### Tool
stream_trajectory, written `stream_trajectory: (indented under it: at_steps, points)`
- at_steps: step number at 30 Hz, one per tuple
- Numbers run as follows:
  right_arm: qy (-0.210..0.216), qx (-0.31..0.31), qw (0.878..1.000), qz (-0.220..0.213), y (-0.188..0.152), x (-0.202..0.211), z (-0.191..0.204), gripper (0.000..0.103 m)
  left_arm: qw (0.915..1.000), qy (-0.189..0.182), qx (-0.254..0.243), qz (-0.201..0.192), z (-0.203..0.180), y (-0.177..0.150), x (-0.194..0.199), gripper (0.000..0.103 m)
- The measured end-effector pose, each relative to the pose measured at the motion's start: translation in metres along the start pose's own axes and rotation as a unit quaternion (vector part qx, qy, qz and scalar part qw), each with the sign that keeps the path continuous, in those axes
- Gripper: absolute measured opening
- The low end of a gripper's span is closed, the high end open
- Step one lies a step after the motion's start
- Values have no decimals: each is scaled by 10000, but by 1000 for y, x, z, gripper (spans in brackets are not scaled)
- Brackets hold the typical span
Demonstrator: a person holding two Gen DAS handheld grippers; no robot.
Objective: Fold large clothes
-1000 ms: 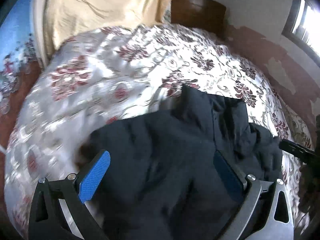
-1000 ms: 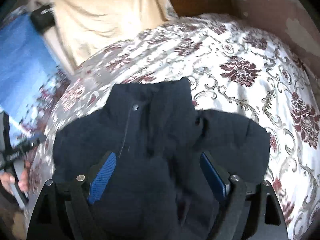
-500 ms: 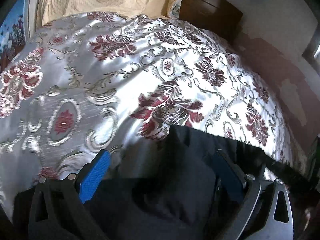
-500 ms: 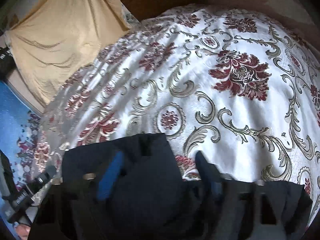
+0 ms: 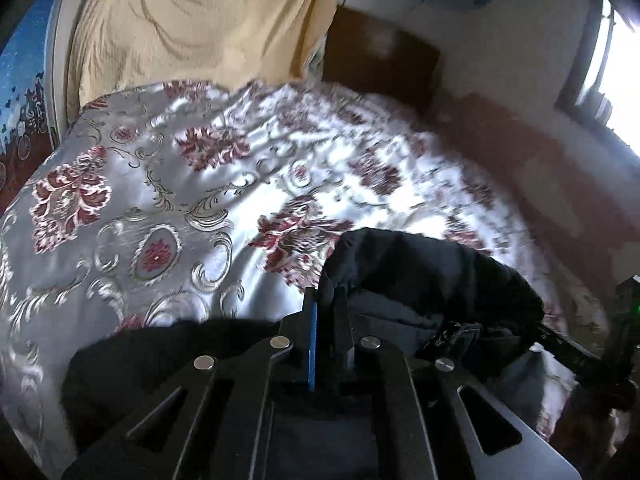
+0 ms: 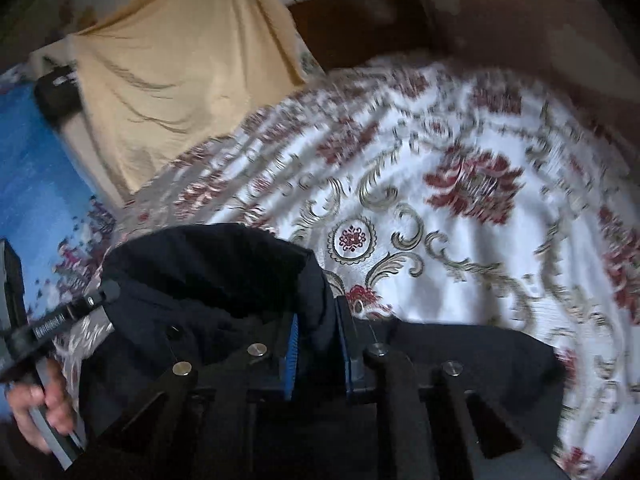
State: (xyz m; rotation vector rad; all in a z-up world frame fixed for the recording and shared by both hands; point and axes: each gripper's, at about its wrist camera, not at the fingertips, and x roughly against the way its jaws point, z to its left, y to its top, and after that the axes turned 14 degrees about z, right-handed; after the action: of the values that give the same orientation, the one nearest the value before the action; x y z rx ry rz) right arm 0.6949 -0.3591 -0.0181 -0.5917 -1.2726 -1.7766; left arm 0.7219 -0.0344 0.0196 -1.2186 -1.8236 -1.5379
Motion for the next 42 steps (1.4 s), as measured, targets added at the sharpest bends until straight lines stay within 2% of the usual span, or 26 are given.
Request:
stream_trajectory:
  at_steps: [5, 10, 12, 17, 21, 26, 30, 32, 33, 34, 36, 37, 39, 41, 42]
  points:
    - [-99, 569, 9981, -192, -52, 47, 15, 13, 9995, -144, -223, -172, -16, -47, 50, 4]
    - [-406, 1014, 9937, -240, -94, 61, 27, 11, 9993, -178, -313, -98, -19, -86, 67, 4]
    - [-495, 1058, 9930, -162, -108, 54, 29, 10, 9994, -144, -302, -43, -16, -97, 62, 4]
    - [-884, 1231, 9884, 77, -130, 16, 27, 10, 9997, 3, -111, 236, -1, -120, 21, 4]
    - [-1167, 1400, 9831, 187, -147, -20, 21, 10, 9996, 41, -130, 231, 13, -133, -6, 4]
    - [-1030, 1237, 9868, 195, -148, -37, 9, 10, 9999, -14, -109, 38, 20, -141, -26, 4]
    - [-868, 1180, 9892, 35, -150, -23, 6, 12, 9995, 154, -275, 4, 17, -142, -18, 7]
    - [-771, 1115, 9908, -4, -149, -8, 7, 13, 9988, 323, -371, 54, 13, -141, -9, 13]
    - [-734, 1093, 9913, -44, -148, 0, 8, 14, 9986, 373, -376, 76, 13, -141, -4, 20]
    - [-698, 1063, 9918, -94, -148, 10, 8, 18, 9987, 388, -328, 91, 13, -141, 2, 28]
    - [-644, 1018, 9925, -191, -148, 29, 11, 27, 9993, 328, -177, 72, 16, -140, 15, 35]
    - [-651, 952, 9928, -333, -147, 38, 11, 30, 9996, 251, -111, -22, 18, -141, 26, 35]
    - [-636, 924, 9917, -624, -138, 60, 13, 30, 9990, 61, -154, -413, 18, -140, 51, 39]
    - [-663, 833, 9906, -856, -116, 70, 17, 30, 9946, 196, -242, -992, 10, -131, 72, 46]
    - [-703, 778, 9906, -882, -100, 68, 20, 30, 9928, 255, -246, -1147, 6, -123, 76, 50]
